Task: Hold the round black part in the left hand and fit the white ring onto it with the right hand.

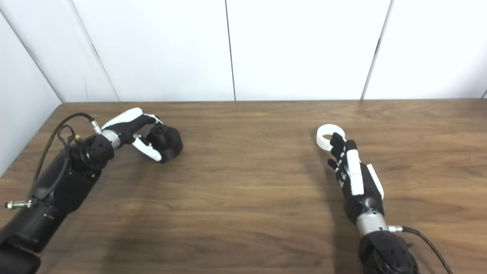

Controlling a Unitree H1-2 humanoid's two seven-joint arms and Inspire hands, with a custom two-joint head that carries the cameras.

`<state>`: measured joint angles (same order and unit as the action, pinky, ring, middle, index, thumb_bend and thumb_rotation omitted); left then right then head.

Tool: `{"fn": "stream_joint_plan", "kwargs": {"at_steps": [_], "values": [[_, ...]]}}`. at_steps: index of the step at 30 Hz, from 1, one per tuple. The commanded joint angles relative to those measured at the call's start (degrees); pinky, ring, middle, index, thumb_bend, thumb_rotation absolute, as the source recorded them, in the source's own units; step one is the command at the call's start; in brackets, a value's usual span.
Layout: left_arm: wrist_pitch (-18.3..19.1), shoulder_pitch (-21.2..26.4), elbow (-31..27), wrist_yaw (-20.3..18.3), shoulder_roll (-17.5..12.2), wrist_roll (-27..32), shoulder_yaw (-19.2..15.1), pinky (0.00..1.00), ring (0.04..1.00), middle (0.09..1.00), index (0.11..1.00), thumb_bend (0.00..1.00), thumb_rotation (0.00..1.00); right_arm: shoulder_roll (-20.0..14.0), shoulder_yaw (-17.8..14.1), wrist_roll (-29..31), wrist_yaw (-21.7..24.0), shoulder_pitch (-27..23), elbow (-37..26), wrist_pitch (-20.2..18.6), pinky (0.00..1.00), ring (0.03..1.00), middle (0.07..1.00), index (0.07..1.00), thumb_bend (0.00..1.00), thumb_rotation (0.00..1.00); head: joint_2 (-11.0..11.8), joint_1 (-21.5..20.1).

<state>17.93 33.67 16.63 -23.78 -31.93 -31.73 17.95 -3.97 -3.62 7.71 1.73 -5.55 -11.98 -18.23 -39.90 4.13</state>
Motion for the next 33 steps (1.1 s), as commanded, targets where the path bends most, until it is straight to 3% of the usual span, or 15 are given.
{"fn": "stream_joint_plan", "kwargs": {"at_steps": [1,12,17,20,33], "values": [[0.7,1.5,-3.5,-0.6,-1.5,-0.9,-0.3,0.94,1.000,0.973,0.706,0.81,0.20,-0.2,0.2,-0.2,0.3,-2.2,-2.1,1.4,0.94,0.978,0.949,0.931,0.62,1.00,-0.1,0.0],[-0.5,-1.3,-9.8,-3.4,-0.6,-0.2,0.7,0.96,1.000,0.973,0.709,0.85,0.21,-0.3,0.4,-0.3,0.5,-2.0,-2.4,1.3,0.94,0.984,0.952,0.939,0.61,1.00,-0.4,-0.2],[0.4,-2.9,-14.9,-4.9,-0.1,-1.6,2.1,1.00,1.000,0.970,0.704,0.85,0.22,-0.2,0.5,-0.2,0.4,-2.0,-2.5,1.1,0.94,0.988,0.953,0.936,0.61,1.00,-0.5,-0.3],[-1.1,-3.8,-17.5,-5.9,-0.1,-2.0,3.5,0.99,1.000,0.976,0.706,0.84,0.22,-0.2,0.6,-0.6,0.2,-2.0,-2.6,0.9,0.94,0.983,0.952,0.935,0.62,1.00,-0.7,-0.3],[-3.0,-7.0,-25.8,-8.5,3.6,-3.4,6.9,0.98,1.000,0.981,0.694,0.86,0.21,0.0,0.5,-0.5,-0.1,-2.1,-3.5,-0.3,0.95,0.981,0.950,0.933,0.62,1.00,-1.3,-0.5]]}}
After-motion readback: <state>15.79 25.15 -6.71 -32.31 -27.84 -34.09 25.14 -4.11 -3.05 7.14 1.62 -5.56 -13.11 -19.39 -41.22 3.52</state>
